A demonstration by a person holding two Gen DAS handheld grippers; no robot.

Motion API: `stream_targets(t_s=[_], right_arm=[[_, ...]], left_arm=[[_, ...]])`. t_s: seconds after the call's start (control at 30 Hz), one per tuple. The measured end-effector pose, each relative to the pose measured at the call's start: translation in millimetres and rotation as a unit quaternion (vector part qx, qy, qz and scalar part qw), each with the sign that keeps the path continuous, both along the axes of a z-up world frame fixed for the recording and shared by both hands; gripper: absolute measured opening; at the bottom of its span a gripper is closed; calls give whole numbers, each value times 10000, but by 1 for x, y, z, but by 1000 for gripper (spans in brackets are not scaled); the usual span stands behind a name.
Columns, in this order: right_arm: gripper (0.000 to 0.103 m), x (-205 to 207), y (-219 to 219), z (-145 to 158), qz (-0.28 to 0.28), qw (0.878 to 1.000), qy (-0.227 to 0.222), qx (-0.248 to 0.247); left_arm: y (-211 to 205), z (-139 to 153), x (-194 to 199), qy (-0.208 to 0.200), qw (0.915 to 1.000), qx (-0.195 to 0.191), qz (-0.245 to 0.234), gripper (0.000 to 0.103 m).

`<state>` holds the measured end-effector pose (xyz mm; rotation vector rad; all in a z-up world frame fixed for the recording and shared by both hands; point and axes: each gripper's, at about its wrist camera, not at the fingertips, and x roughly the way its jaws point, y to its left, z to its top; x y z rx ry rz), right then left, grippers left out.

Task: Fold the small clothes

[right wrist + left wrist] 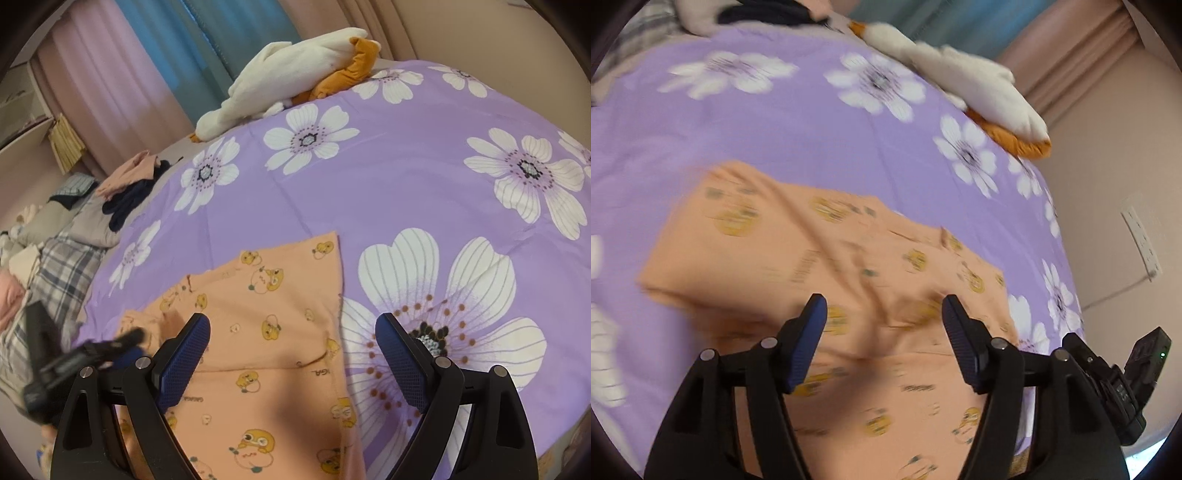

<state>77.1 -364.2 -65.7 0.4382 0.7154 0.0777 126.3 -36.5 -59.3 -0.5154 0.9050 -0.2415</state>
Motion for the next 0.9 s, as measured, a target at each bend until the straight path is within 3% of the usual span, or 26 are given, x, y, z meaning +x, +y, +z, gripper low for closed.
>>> stream_targets(t_s=[0.23, 0.57, 0.67, 0.8, 0.87, 0.9], right_arm=[[91, 18, 32, -9, 542, 9984, 176, 7], [89, 65, 90, -38, 1278, 9895, 667, 88], [74, 77, 106, -51, 1386, 9861, 912, -9], [68, 78, 124, -54, 1398, 9856, 840, -448], [48, 79, 129, -53, 1374, 9848, 818, -681], [43, 79, 131, -54, 1326, 9843, 840, -809]], left_arm=[[73, -7, -40, 216, 9919, 581, 1107, 64], [124, -28, -69, 569, 9829, 397, 1707, 63], [124, -26, -71, 558, 9830, 454, 1687, 64], [122, -25, -73, 522, 9839, 498, 1637, 64], [121, -26, -75, 507, 9843, 499, 1616, 64], [121, -26, -75, 509, 9845, 510, 1600, 64]])
